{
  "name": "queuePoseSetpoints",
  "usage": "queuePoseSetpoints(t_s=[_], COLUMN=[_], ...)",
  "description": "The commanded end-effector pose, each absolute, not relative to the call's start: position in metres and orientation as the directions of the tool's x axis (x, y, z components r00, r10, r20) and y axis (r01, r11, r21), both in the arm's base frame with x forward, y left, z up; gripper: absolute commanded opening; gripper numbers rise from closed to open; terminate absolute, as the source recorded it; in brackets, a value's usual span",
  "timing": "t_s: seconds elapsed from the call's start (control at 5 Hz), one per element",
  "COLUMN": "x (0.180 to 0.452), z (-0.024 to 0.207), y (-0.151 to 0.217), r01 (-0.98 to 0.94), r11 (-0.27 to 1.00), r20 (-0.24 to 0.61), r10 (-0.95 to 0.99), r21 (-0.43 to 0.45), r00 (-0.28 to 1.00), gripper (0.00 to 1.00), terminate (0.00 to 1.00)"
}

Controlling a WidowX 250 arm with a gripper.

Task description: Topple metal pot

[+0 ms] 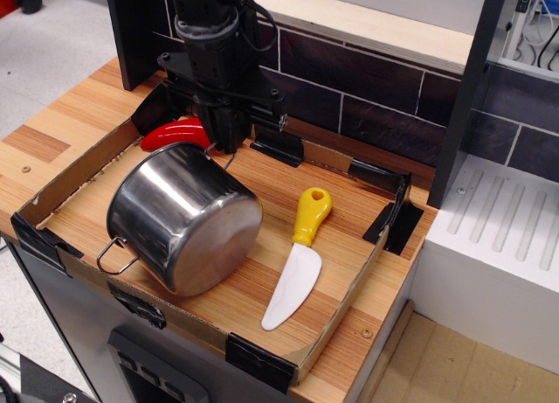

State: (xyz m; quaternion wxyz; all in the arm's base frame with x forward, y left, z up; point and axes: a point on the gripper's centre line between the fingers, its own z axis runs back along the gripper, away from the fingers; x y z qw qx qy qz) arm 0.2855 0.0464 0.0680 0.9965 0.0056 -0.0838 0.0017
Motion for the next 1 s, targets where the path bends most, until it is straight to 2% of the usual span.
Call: queuePoseSetpoints(t_s=[0.0, 0.2, 0.4, 0.6, 0.8], x=[0.298, 0.295, 0.292, 0.292, 0.292], z=[0.088, 0.107, 0.141, 0.141, 0.141], y=[0.064, 0.066, 0.07, 0.07, 0.07], r01=[0.024, 0.022, 0.038, 0.038, 0.038], r11=[0.998, 0.999, 0.999, 0.999, 0.999], r20=[0.267, 0.312, 0.316, 0.316, 0.316], r10=[-0.038, -0.035, -0.042, -0.042, -0.042], r21=[0.056, 0.046, 0.018, 0.018, 0.018], r00=[0.963, 0.95, 0.948, 0.948, 0.948], gripper=[1.0, 1.0, 1.0, 1.0, 1.0], terminate=[0.0, 0.0, 0.0, 0.0, 1.0])
